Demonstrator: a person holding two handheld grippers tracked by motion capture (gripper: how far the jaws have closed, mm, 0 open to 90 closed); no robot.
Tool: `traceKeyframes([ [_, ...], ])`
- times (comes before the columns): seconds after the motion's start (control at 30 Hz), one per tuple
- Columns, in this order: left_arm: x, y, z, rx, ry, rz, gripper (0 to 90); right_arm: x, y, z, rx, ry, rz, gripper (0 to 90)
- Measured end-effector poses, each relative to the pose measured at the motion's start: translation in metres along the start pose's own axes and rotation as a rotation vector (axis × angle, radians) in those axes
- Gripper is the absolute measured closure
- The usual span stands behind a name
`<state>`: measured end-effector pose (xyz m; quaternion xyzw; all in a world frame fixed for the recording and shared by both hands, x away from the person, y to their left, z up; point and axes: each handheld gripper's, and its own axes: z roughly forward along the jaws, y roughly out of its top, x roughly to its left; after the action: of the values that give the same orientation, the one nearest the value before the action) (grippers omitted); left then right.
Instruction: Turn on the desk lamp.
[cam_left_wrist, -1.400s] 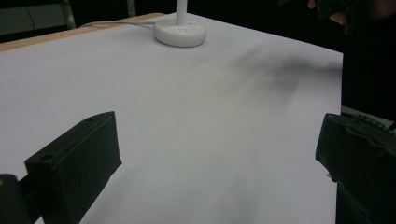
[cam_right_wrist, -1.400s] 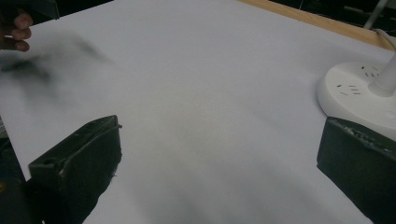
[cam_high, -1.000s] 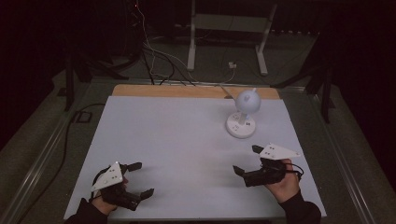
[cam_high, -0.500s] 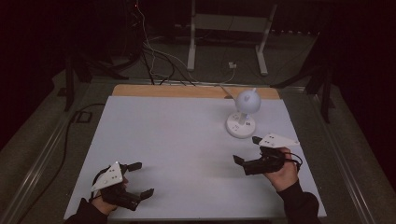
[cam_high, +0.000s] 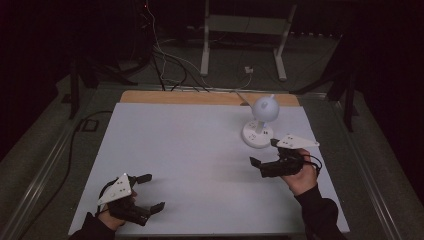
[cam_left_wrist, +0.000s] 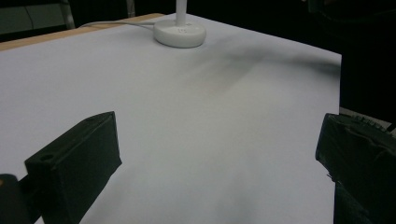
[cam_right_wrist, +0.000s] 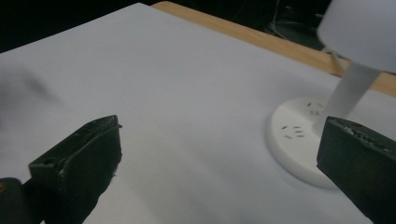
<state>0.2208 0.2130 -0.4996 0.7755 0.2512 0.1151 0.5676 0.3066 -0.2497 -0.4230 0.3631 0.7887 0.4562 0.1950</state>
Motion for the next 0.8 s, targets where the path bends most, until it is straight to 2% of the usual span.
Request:
traceKeyframes([
  [0.13,0.0,0.0,0.0,0.003,-0.001,0.001,0.4,-0.007,0.003,0.002,0.002,-0.004,0.02,0.0],
  [0.43,0.0,0.0,0.0,0.001,0.0,0.0,0.4,-0.021,0.009,0.007,-0.001,-0.04,0.026,0.0],
  [0.8,0.0,0.0,0.0,0.0,0.001,0.0,0.4,-0.036,0.007,0.022,0.031,-0.072,0.036,0.0],
])
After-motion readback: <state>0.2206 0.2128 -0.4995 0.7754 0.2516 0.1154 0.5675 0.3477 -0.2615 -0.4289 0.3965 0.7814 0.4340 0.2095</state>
